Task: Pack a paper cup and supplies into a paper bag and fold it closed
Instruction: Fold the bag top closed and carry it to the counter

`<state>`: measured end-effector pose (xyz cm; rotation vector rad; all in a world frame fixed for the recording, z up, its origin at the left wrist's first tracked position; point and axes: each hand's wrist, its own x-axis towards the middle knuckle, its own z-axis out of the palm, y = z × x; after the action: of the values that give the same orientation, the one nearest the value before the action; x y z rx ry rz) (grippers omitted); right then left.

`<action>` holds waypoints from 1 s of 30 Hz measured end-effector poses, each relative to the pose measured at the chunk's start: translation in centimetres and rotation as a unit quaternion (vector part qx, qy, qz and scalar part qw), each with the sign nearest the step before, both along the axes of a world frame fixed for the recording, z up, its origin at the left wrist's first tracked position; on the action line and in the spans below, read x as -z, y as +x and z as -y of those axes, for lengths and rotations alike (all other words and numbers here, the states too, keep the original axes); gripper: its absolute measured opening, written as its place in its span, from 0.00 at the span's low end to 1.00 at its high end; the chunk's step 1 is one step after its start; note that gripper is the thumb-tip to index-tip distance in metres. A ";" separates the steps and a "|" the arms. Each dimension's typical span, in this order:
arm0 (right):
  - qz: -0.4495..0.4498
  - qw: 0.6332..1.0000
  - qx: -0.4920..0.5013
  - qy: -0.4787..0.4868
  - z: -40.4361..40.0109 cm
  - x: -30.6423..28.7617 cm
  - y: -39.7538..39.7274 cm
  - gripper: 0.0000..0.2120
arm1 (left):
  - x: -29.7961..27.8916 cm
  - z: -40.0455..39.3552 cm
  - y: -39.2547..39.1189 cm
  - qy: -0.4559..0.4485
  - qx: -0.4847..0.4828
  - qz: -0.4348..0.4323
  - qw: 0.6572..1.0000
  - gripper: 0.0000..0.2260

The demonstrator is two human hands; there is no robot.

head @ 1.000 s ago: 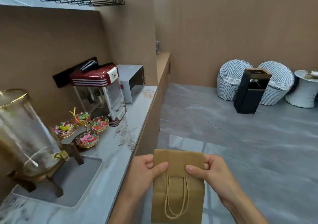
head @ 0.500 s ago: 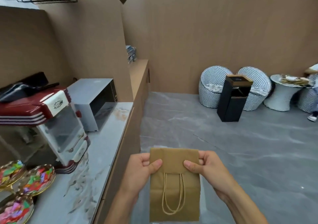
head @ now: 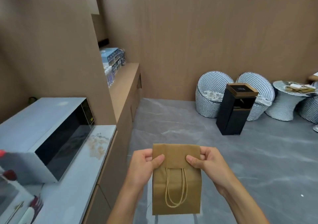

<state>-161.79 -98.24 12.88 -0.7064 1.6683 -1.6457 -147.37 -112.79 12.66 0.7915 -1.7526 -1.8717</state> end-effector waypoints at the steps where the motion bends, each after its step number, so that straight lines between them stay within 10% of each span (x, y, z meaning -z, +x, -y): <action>1: 0.000 1.000 -0.001 -0.001 1.3 0.2 -2.2 0.07 | 0.2 1.3 -2.1 -0.001 0.002 0.001 1.000 0.06; 30: -0.032 0.986 -0.162 -0.006 48.5 0.9 -53.6 0.09 | 1.6 43.2 -49.4 0.001 -0.162 -0.027 0.986 0.07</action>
<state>-215.44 -146.74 12.00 -0.9895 1.4948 -1.4164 -196.80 -155.98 11.03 0.9541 -1.4863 -1.6621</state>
